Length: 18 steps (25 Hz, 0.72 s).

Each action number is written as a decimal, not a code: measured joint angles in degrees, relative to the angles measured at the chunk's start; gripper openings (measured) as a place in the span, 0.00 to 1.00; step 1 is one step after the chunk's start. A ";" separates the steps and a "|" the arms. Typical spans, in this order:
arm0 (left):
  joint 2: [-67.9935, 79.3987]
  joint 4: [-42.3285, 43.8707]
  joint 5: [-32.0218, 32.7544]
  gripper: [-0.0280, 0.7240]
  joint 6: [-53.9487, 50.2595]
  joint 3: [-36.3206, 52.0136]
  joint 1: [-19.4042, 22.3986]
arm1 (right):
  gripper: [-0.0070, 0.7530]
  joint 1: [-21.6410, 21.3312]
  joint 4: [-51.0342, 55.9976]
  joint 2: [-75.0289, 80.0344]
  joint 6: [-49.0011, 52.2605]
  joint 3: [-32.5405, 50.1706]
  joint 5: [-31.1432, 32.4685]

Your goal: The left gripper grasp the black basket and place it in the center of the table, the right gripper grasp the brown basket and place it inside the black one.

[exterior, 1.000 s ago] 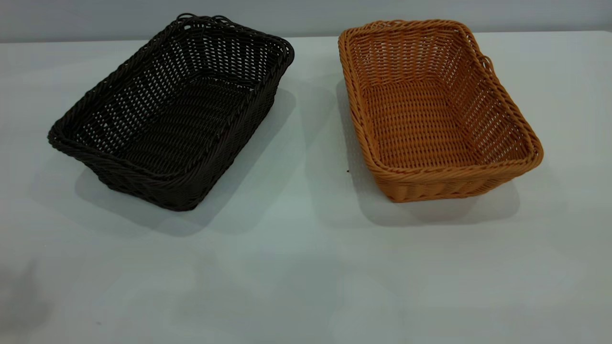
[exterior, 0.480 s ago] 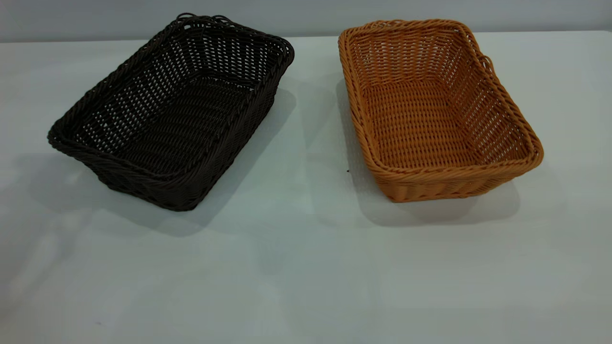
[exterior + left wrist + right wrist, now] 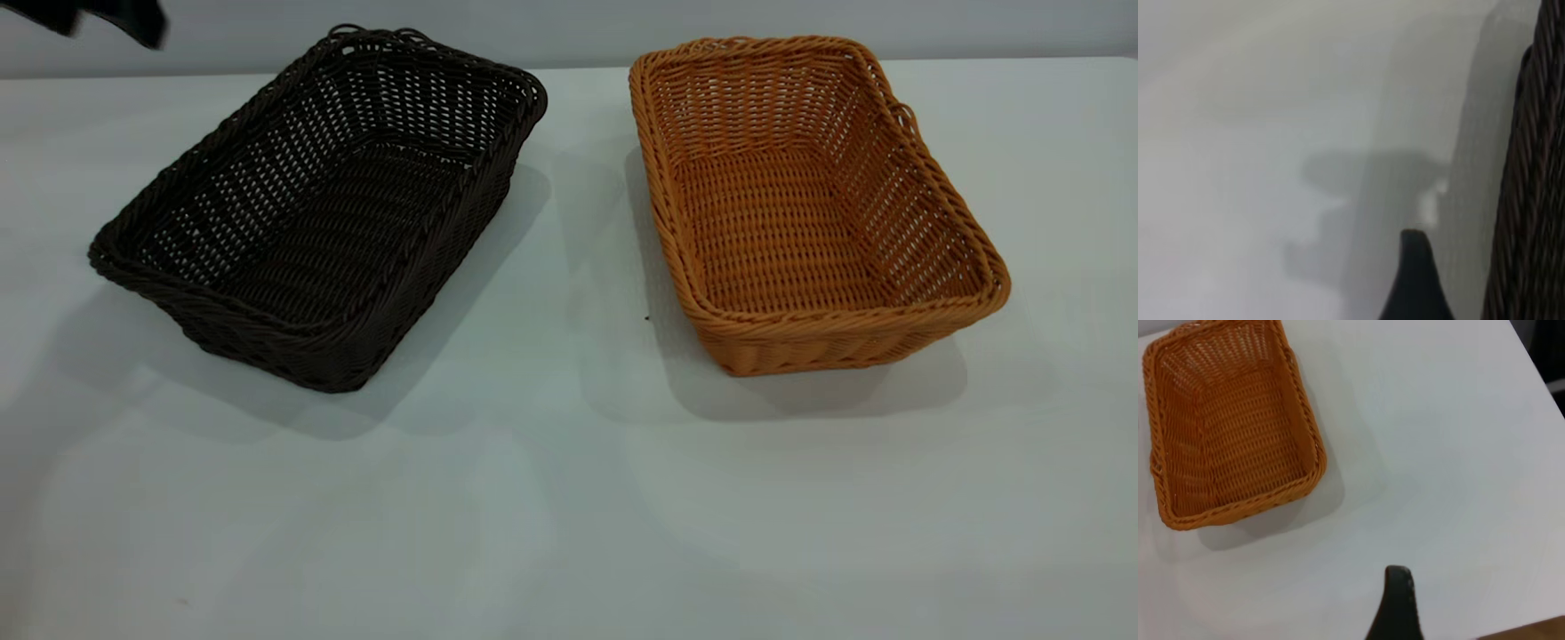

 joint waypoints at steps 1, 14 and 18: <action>1.61 0.00 -0.15 0.69 0.66 -1.26 -0.47 | 0.72 0.00 0.00 1.91 0.36 -0.26 -0.77; 18.22 0.00 -3.37 0.65 3.28 -8.63 -3.85 | 0.72 0.00 5.77 28.42 2.33 -1.58 -13.06; 20.06 0.02 -5.66 0.46 3.40 -8.70 -3.96 | 0.72 0.00 9.89 35.53 0.81 -1.58 -17.60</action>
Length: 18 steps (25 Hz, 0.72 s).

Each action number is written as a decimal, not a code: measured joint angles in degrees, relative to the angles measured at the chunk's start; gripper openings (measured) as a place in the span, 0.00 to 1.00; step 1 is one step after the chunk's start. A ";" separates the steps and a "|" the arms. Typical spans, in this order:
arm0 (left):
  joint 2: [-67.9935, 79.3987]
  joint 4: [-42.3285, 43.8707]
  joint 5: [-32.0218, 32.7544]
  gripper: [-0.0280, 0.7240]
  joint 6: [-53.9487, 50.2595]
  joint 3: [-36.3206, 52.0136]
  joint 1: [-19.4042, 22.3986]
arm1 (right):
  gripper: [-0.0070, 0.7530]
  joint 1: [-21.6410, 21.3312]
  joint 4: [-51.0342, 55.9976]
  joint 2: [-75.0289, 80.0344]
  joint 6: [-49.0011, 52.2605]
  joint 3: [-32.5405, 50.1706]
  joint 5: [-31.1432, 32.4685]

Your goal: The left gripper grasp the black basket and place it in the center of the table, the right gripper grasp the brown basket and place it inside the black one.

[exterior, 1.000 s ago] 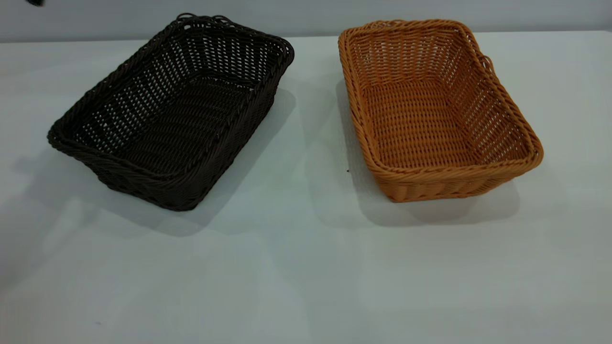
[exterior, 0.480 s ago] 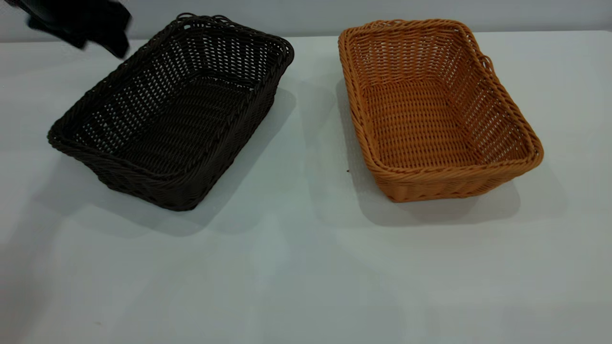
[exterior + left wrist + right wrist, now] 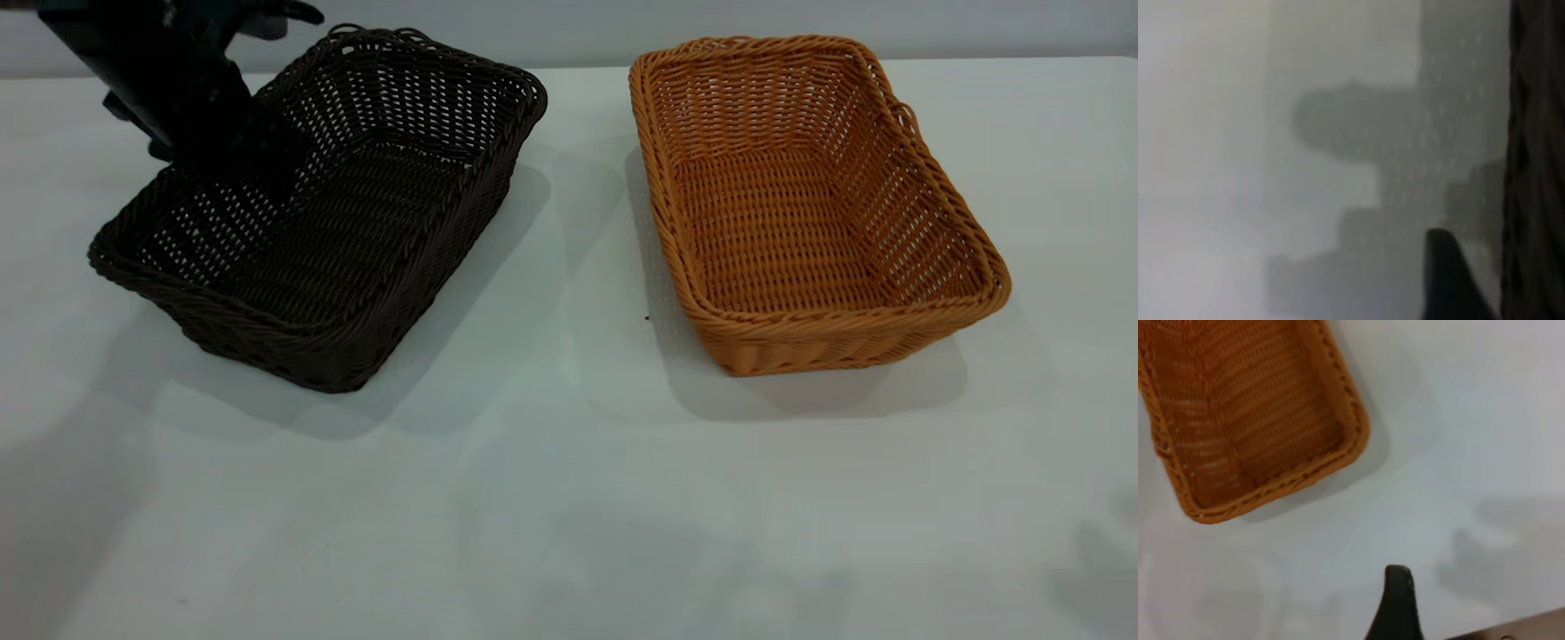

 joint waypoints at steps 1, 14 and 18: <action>0.06 0.00 -0.22 0.39 0.10 0.00 -0.05 | 0.72 0.00 1.64 1.40 -0.97 -0.01 -0.84; -8.65 0.43 7.80 0.15 0.40 0.00 -0.49 | 0.72 0.00 33.07 24.30 -24.72 -0.46 -8.59; -12.20 0.38 8.45 0.15 0.40 0.00 -0.44 | 0.72 2.08 45.54 33.09 -34.32 -1.41 -9.65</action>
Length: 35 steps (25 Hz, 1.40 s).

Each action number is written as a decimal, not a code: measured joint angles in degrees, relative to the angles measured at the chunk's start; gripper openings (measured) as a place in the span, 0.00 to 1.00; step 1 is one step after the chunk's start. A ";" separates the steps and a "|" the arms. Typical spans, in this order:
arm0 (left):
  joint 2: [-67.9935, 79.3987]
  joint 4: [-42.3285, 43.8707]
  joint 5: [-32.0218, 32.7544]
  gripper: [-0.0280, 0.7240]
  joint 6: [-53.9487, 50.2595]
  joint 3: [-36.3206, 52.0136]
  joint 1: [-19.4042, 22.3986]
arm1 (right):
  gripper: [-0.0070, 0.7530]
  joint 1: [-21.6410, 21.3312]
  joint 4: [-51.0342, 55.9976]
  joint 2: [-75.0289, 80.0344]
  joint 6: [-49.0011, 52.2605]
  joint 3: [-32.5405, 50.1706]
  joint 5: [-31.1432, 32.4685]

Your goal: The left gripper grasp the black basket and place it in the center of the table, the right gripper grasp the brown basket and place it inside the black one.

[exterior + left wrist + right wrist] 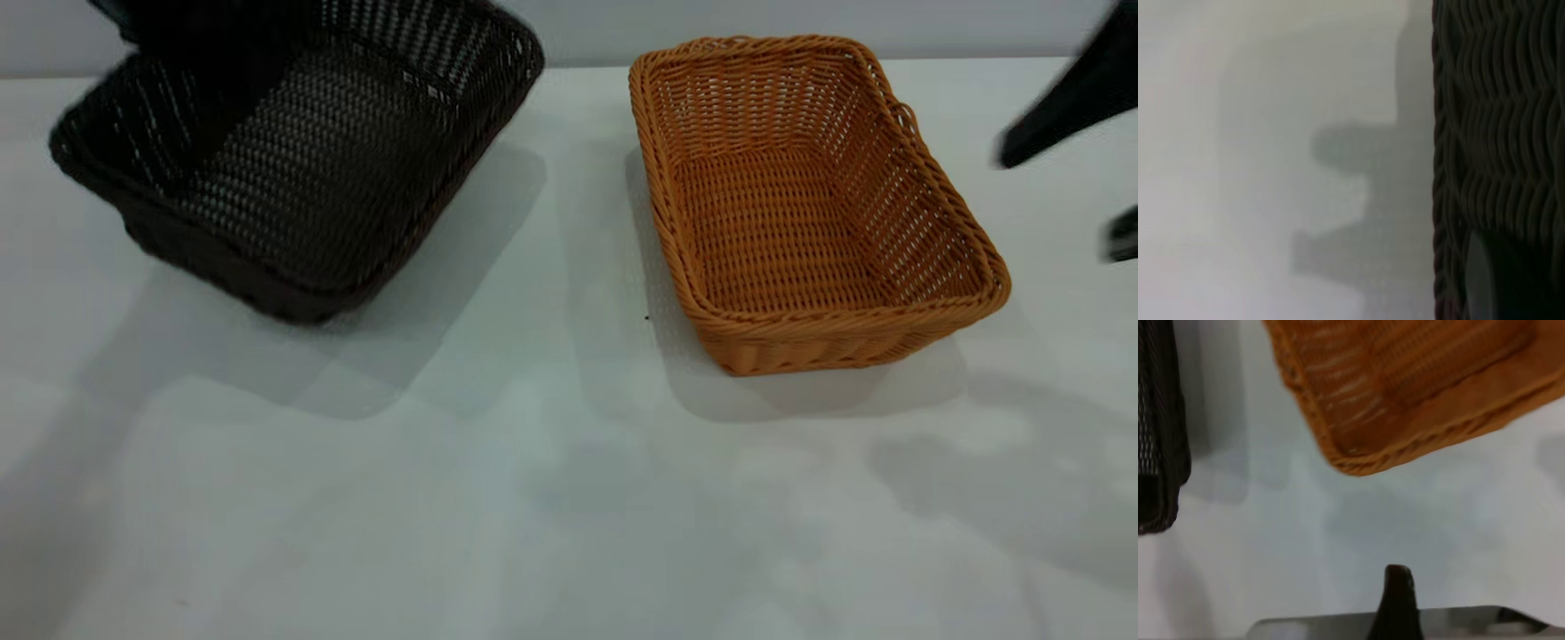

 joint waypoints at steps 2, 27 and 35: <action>-0.80 0.00 0.00 0.15 0.00 0.00 0.00 | 0.72 1.77 5.38 4.33 -3.80 -1.07 -0.42; -1.02 0.06 -0.42 0.15 0.00 0.05 0.00 | 0.45 7.49 25.51 40.89 0.04 -18.31 -5.15; -1.02 0.06 -0.44 0.15 2.20 0.05 0.00 | 0.09 5.11 27.82 40.96 -0.74 -18.97 -10.73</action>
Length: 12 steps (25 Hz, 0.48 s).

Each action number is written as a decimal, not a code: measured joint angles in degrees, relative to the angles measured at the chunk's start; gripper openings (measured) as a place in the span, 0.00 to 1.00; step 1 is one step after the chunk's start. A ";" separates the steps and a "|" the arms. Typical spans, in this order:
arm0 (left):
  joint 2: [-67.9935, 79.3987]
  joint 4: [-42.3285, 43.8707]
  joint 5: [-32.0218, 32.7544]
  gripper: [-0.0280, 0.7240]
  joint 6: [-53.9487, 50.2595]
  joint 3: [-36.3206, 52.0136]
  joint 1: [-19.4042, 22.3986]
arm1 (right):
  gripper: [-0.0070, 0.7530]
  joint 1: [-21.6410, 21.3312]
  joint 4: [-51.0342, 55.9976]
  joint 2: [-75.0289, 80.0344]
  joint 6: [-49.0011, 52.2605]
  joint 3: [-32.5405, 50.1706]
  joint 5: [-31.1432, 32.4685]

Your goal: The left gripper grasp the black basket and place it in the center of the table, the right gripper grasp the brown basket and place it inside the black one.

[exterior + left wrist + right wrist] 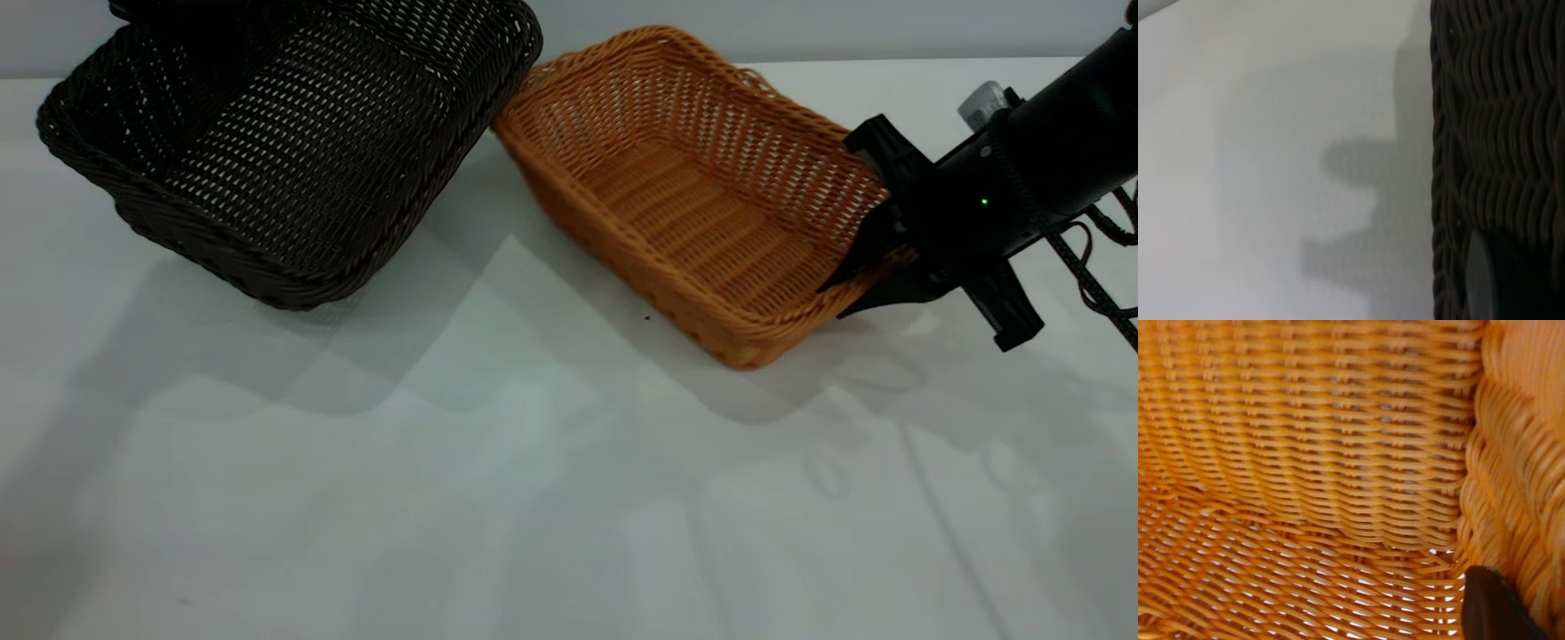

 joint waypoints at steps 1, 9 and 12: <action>0.00 0.00 0.00 0.15 0.82 0.00 0.00 | 0.09 -0.86 0.22 0.00 -0.53 0.00 -0.08; 0.00 0.02 0.18 0.15 7.70 0.00 -0.86 | 0.09 -14.12 -0.04 -3.17 -14.56 -6.52 4.25; 0.00 0.00 1.60 0.15 14.44 0.00 -3.49 | 0.09 -17.22 -1.42 -5.06 -16.35 -10.78 10.49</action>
